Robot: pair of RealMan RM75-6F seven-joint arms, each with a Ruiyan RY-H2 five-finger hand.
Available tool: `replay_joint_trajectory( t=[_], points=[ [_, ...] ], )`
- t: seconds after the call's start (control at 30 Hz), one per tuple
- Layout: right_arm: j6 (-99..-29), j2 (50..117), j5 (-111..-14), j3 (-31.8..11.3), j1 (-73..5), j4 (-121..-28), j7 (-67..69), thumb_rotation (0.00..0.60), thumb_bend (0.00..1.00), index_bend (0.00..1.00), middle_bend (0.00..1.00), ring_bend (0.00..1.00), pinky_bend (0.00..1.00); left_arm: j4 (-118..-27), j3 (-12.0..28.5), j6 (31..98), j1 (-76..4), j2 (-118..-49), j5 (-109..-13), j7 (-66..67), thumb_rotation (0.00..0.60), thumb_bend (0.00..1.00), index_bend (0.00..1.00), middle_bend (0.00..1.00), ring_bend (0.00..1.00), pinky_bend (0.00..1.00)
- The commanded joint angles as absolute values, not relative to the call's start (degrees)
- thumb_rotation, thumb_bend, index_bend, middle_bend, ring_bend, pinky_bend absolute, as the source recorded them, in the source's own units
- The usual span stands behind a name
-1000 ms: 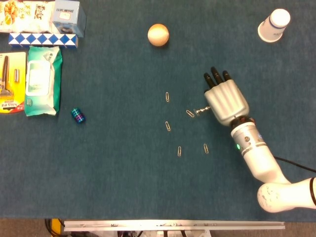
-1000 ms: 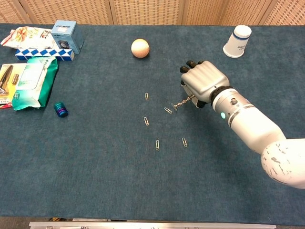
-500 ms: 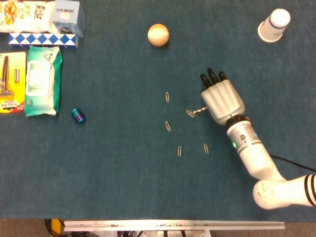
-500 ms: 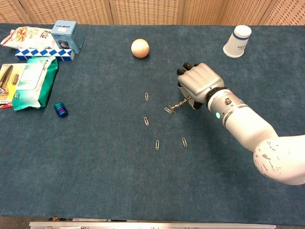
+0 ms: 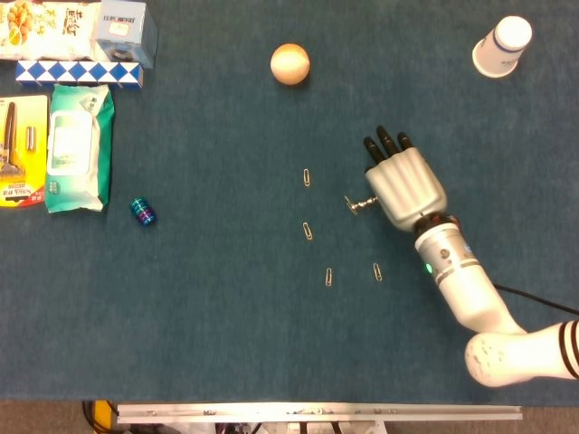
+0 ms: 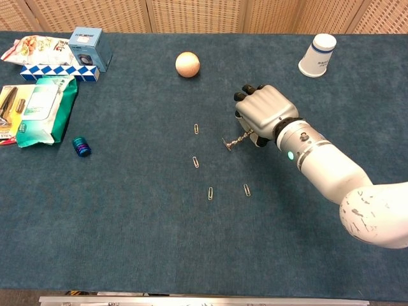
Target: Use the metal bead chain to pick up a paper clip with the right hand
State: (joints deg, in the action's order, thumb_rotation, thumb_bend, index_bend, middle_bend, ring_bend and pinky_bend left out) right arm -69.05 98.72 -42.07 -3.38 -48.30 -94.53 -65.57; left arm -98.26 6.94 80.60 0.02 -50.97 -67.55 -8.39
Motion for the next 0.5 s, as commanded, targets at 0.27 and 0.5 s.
replay_joint_trajectory(
  t=[0.27,0.5],
  points=[
    [-72.45,94.45,-45.12,-1.56,-45.3,-98.02,-62.54,0.6,0.39,0.58,0.15,0.03,0.18,-98.54,6.86,80.43,-0.31,-51.4,-67.46,-6.36,0.6,0.09,0.44,0.34,0.34,0.43],
    [-71.32,91.83,-45.09,-1.33,-42.93,-96.56,-57.47,0.6,0.39,0.58,0.15,0.03,0.19,-98.46,7.01,80.49,-0.38,-51.76,-67.27,-5.96,0.6,0.09,0.42,0.34,0.34,0.43]
  ],
)
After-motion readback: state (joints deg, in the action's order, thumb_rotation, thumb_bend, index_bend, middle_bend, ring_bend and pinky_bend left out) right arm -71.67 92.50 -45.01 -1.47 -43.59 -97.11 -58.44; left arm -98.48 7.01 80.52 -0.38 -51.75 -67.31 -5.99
